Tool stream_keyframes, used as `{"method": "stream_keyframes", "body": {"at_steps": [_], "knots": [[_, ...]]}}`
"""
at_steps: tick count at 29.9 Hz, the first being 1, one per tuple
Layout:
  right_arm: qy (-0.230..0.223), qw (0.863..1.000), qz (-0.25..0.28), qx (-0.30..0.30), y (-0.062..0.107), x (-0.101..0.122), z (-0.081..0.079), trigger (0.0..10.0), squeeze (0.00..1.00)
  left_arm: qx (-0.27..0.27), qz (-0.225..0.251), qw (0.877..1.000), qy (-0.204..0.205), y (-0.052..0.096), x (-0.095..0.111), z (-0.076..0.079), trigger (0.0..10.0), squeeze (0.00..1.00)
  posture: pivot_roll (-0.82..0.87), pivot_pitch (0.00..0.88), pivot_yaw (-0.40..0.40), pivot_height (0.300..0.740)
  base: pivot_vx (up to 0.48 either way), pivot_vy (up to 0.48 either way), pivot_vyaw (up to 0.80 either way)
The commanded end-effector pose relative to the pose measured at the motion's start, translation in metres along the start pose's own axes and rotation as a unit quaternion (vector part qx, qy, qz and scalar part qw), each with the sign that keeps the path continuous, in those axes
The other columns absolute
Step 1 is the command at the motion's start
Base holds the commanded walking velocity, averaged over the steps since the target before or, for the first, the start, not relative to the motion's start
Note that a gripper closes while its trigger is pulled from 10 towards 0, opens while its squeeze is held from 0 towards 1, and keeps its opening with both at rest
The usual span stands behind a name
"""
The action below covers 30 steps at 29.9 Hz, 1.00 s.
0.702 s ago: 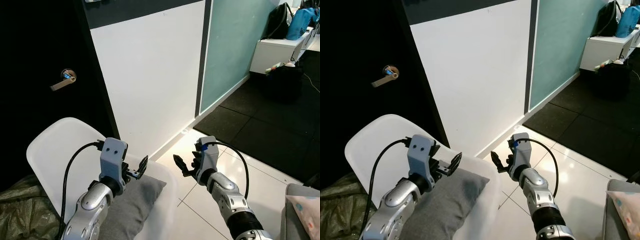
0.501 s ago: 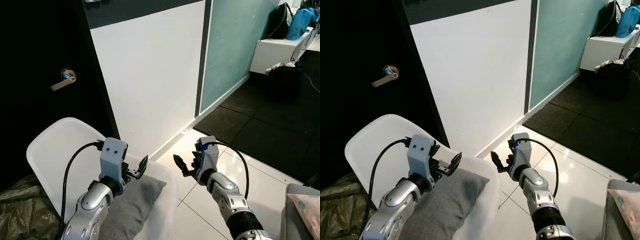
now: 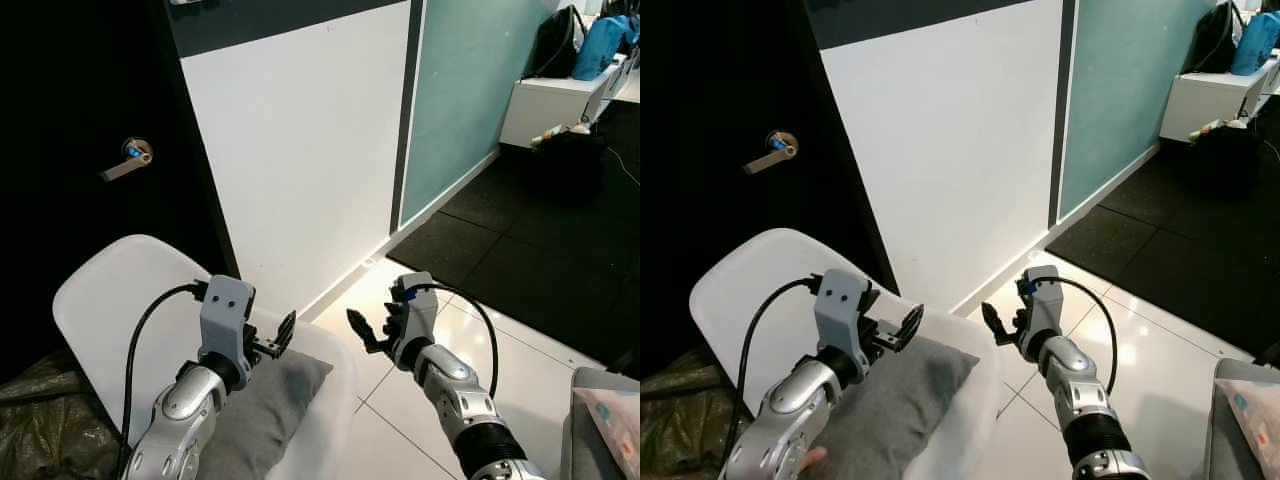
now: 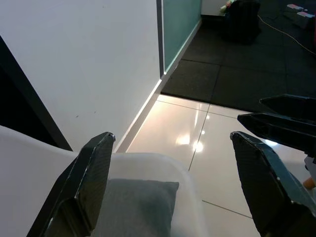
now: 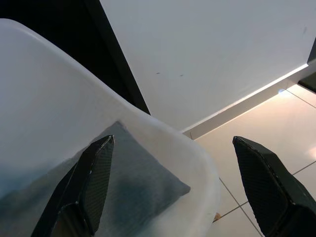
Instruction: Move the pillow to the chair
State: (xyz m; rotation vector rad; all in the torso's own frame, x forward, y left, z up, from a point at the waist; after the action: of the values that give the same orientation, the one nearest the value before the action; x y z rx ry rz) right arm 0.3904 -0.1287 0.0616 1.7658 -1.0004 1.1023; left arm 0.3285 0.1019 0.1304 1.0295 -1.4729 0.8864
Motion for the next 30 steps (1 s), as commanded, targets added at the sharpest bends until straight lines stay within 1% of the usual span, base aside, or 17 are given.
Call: {"method": "stream_keyframes", "body": {"at_steps": [1,30], "knots": [[-0.010,1.000,0.002,0.005,-0.0005,-0.0010,-0.0037,10.0,0.00,0.008,-0.008,1.000,0.008,0.0023,-0.0064,-0.0034,10.0,0.00,-0.14,0.016,0.029,0.740,0.000,0.000,0.00],[-0.012,1.000,0.004,0.004,-0.0003,0.0005,-0.0030,10.0,0.00,0.009,-0.006,1.000,0.007,0.0018,-0.0048,-0.0038,10.0,0.00,-0.14,0.029,0.023,0.740,0.000,0.000,0.00]]}}
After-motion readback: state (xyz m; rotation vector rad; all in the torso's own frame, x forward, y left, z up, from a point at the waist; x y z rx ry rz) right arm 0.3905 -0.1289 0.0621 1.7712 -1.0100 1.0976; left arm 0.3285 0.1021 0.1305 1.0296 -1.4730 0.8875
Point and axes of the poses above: a point about 5 cm out from each wrist's last joint towards the gripper, its own y axis pointing back from the gripper into the wrist, its own x axis along the axis of the wrist's last joint, z = x × y, the point moved 6 cm from there along -y, pointing out of the wrist towards the gripper, and after that the axes turned 9 degrees about -y, right-handed, at the moved point
